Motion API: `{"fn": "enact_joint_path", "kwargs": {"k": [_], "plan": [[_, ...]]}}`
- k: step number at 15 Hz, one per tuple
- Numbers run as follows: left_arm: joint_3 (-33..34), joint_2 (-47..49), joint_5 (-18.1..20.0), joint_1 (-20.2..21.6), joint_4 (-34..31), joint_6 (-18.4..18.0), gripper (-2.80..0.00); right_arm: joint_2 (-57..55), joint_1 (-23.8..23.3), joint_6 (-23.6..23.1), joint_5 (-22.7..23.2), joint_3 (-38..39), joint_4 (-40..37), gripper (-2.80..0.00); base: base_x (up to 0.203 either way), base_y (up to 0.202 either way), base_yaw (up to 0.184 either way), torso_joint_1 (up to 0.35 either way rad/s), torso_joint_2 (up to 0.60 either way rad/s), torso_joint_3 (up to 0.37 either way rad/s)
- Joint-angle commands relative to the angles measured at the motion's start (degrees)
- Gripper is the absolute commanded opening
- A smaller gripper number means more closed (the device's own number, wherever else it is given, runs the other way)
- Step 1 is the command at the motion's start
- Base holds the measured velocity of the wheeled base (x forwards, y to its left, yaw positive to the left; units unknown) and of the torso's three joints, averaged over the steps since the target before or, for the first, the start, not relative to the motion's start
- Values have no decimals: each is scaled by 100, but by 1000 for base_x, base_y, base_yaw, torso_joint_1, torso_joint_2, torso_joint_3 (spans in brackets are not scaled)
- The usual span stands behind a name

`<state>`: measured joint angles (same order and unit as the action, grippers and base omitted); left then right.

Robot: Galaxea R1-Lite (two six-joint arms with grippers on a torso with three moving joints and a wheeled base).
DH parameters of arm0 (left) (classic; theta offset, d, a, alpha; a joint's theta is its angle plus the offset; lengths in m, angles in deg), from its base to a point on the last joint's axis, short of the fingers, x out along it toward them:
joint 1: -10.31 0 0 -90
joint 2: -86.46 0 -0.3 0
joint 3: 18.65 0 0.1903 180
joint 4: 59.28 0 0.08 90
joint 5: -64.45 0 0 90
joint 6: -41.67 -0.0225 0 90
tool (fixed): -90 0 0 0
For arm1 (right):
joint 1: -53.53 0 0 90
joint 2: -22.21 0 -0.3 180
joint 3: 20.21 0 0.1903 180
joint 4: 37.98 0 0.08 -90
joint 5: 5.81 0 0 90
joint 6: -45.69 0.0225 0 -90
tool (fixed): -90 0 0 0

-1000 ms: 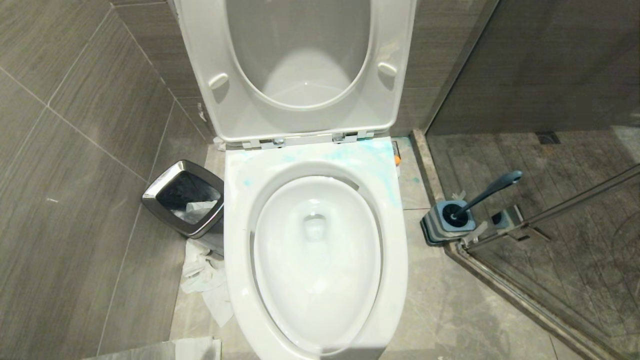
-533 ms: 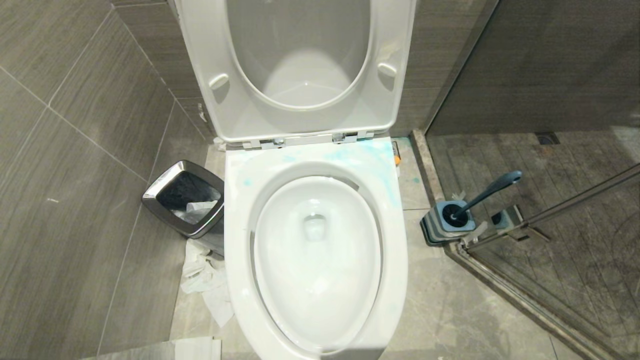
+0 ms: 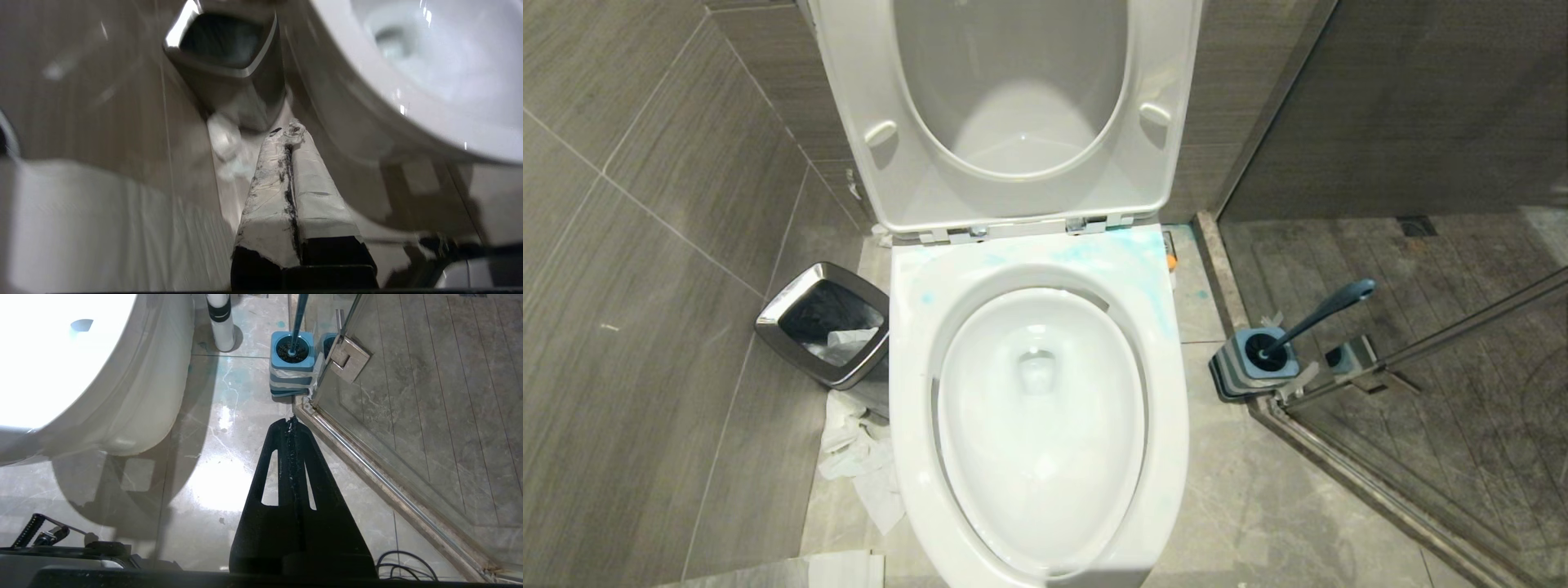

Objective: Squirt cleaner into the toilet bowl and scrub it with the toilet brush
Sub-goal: Pour in the cleaning agent

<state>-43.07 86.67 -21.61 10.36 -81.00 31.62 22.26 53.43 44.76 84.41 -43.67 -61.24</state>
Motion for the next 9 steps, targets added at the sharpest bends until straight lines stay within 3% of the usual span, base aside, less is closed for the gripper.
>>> {"fn": "enact_joint_path", "kwargs": {"k": [1, 6, 9], "plan": [[41, -12, -33, -24, -340, 30, -280, -5, 1, -3, 4, 1, -2, -280, 0, 0, 0, 0, 0, 0], [43, -12, -25, -31, -331, -67, -280, -5, 1, -3, 4, 1, -2, -280, 0, 0, 0, 0, 0, 0], [43, -12, -87, -30, -340, 101, -280, -5, 1, -3, 4, 1, -2, -280, 0, 0, 0, -1, -1, -31]]}}
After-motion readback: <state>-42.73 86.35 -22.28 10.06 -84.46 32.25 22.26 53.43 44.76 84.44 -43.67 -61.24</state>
